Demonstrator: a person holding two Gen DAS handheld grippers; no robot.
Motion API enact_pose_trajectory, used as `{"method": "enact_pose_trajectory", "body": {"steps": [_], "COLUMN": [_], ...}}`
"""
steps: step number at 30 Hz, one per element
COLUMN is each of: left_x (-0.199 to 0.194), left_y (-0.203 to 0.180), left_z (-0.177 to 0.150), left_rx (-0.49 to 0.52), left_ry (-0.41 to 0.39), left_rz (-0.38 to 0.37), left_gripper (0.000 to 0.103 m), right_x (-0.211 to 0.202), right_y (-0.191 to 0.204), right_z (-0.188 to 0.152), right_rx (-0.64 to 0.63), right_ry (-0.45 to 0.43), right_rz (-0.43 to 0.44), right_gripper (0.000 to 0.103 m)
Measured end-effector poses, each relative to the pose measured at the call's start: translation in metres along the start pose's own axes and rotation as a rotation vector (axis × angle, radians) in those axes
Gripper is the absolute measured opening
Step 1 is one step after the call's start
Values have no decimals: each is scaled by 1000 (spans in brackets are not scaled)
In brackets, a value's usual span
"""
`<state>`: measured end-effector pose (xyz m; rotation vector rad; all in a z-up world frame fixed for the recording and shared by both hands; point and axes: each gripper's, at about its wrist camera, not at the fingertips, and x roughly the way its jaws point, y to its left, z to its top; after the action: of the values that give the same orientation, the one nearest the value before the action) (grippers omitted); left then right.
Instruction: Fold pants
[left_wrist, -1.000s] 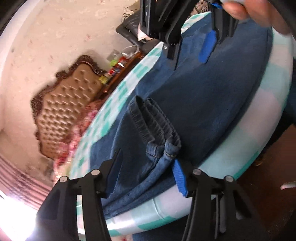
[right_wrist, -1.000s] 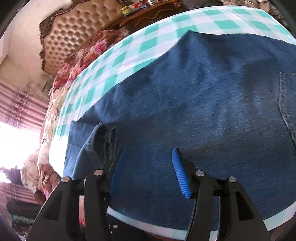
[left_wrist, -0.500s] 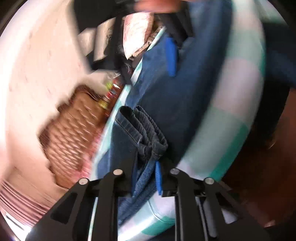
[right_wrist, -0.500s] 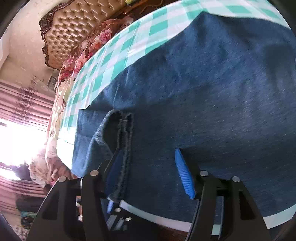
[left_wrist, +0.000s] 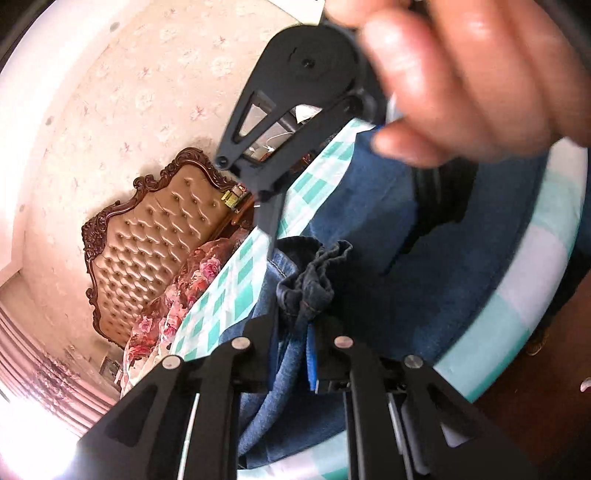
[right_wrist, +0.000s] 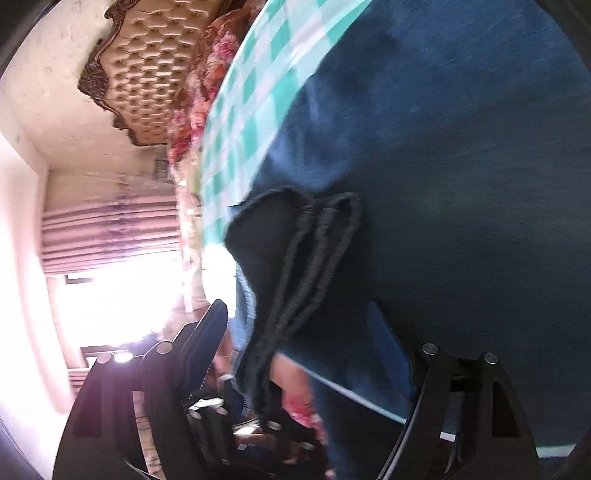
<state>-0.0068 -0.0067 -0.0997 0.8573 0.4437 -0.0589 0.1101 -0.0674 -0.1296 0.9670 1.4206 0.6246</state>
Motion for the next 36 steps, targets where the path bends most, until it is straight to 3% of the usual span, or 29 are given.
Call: {"method": "enact_pose_trajectory", "body": {"steps": [4, 6, 8, 11, 17, 22, 25, 27, 28, 29, 33, 36], "left_x": [-10, -24, -28, -31, -29, -27, -27, -31, -32, -33, -41, -46], "left_y": [-12, -39, -61, -79, -64, -59, -64, -70, -69, -68, -60, -63], "left_z": [2, -1, -8, -19, -20, -20, -21, -20, -20, -19, 7, 32], "left_rx": [20, 60, 164, 231, 100, 90, 125, 158, 168, 176, 158, 99], "left_ry": [-7, -13, -26, -23, 10, 31, 28, 18, 17, 15, -5, -38], "left_rz": [24, 39, 59, 14, -101, -167, -139, -101, -85, -68, 8, -2], "left_gripper": [12, 14, 20, 31, 31, 31, 23, 23, 23, 23, 23, 23], "right_x": [15, 21, 21, 23, 26, 30, 33, 36, 37, 37, 18, -13], "right_y": [7, 6, 6, 8, 6, 9, 13, 16, 19, 22, 52, 65], "right_z": [10, 17, 22, 26, 27, 29, 31, 32, 32, 33, 36, 37], "right_rx": [7, 30, 28, 12, -18, -42, -72, -96, -109, -119, -222, -288], "right_ry": [23, 23, 12, 14, 17, 20, 15, 15, 18, 18, -27, -84], "right_rz": [55, 92, 92, 70, 10, -32, -87, -137, -149, -157, -160, -185], "right_gripper": [77, 77, 77, 77, 67, 65, 50, 33, 18, 13, 11, 11]}}
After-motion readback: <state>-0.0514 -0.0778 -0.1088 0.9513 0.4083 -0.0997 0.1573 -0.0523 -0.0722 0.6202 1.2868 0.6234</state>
